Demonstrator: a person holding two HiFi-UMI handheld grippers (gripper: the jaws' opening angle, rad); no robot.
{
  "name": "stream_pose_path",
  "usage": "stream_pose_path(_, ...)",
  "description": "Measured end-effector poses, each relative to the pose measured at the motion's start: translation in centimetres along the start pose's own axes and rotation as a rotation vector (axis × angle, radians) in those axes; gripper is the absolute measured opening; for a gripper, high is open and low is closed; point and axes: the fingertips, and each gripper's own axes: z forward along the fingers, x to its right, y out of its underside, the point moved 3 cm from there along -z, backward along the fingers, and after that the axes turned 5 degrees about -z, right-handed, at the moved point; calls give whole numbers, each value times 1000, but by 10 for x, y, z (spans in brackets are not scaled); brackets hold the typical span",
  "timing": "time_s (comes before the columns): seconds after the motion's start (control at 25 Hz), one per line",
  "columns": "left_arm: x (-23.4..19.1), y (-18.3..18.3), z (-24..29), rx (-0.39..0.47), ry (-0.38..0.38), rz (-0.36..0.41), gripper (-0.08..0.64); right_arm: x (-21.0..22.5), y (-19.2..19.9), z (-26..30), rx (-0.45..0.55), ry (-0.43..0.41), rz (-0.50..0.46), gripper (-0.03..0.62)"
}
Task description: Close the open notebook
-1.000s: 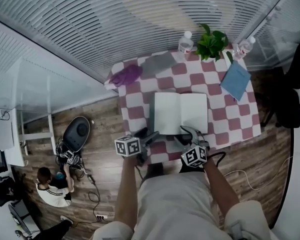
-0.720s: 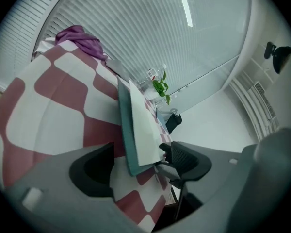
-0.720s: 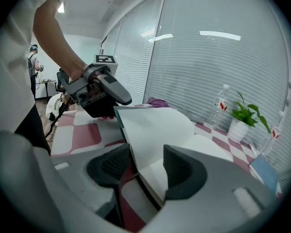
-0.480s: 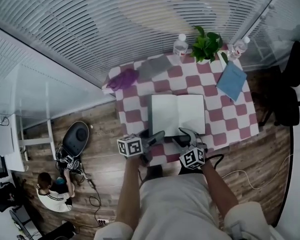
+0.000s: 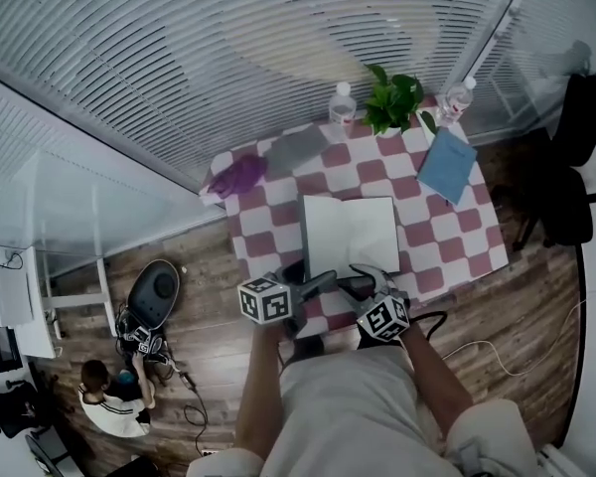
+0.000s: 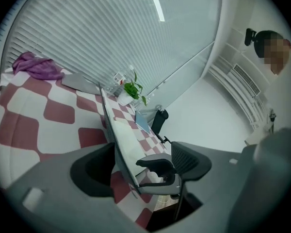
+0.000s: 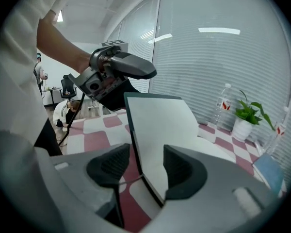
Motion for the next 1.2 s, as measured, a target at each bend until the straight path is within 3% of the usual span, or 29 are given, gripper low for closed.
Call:
stream_pose_path(0.16,17,-6,14,-23,21,39,353,26,3,-22,40,20,73,215)
stream_pose_path(0.36,35,-9,33,-38,33,70,353,64,19,-34,51,64,233,215)
stream_pose_path(0.56,52,-6,61,-71,43,99,353,82,35,-35,-2,109,231,215)
stream_pose_path(0.64,58,-3,75,-91,48,110,353,86,38,-36,9,107,251,169)
stream_pose_path(0.84,67,7,110,-114,39,108,353,95,50,-40,12,81,229,141)
stream_pose_path(1.2,46,20,146,-97,-86,69,353,117,95,-56,-42,4,191,141)
